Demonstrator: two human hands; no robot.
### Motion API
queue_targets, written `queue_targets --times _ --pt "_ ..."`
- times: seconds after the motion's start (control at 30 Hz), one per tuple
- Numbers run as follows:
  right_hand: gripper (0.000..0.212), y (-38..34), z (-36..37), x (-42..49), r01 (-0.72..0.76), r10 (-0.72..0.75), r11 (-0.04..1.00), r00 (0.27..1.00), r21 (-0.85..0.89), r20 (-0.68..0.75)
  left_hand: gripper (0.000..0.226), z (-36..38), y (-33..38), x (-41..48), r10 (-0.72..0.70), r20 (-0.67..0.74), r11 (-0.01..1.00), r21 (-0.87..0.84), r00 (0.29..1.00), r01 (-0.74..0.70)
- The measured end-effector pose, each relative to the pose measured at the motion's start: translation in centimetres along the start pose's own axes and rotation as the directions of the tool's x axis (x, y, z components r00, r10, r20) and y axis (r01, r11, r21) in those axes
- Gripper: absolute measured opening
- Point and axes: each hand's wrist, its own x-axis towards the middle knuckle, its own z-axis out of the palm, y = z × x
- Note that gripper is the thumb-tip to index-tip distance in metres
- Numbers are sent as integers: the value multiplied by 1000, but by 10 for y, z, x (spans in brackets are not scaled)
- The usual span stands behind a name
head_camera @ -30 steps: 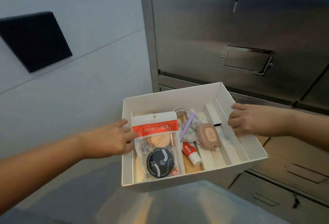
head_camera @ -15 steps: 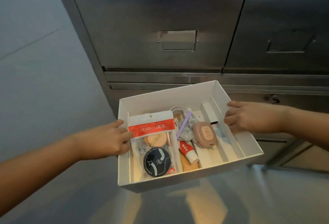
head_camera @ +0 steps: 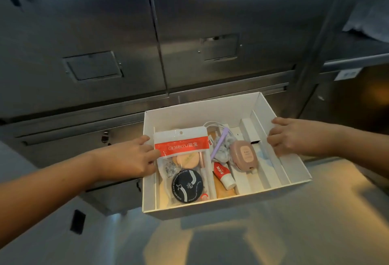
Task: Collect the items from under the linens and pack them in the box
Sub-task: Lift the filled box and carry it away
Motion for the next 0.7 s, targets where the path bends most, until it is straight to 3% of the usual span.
queue_targets --times 0.4,0.7 --pt "40 53 124 -150 -200 182 970 974 137 135 32 -14 -20 218 204 -98 979 12 974 -204" --pt "38 48 185 -240 -364 296 908 908 209 297 31 -25 -21 343 414 -187 909 33 891 -415"
